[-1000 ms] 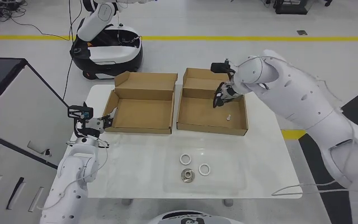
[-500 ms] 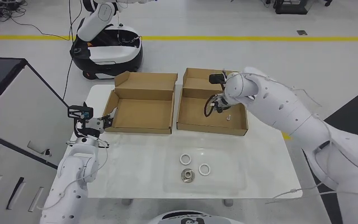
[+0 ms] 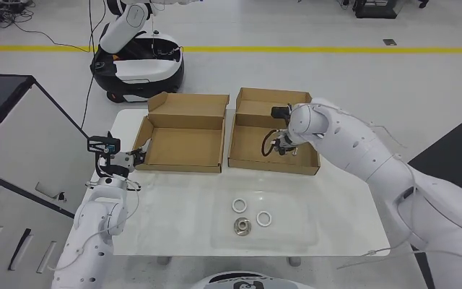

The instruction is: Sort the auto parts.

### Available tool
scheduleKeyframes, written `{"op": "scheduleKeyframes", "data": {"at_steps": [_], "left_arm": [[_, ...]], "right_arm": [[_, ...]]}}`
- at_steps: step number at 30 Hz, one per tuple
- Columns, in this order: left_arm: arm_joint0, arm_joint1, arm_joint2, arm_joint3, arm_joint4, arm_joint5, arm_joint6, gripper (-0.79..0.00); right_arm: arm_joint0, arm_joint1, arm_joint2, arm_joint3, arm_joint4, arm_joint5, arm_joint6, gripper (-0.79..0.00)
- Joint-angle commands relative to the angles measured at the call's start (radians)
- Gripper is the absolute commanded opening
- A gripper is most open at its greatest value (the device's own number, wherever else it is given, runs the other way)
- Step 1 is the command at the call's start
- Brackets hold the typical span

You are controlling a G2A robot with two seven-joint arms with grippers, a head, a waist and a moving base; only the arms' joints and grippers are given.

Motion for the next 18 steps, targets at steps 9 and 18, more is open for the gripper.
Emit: {"op": "scheduleKeyframes", "data": {"at_steps": [9,18], "left_arm": [[0.0,0.0,0.0,0.0,0.0,0.0,0.0,0.0],[0.0,0.0,0.0,0.0,0.0,0.0,0.0,0.0]], "right_arm": [[-0.022,-0.015,0.004,0.035,-0.03,0.001,0.002,-0.785],[-0.038,-0.022,0.018,0.043,-0.053,0.004,0.018,-0.785]]}}
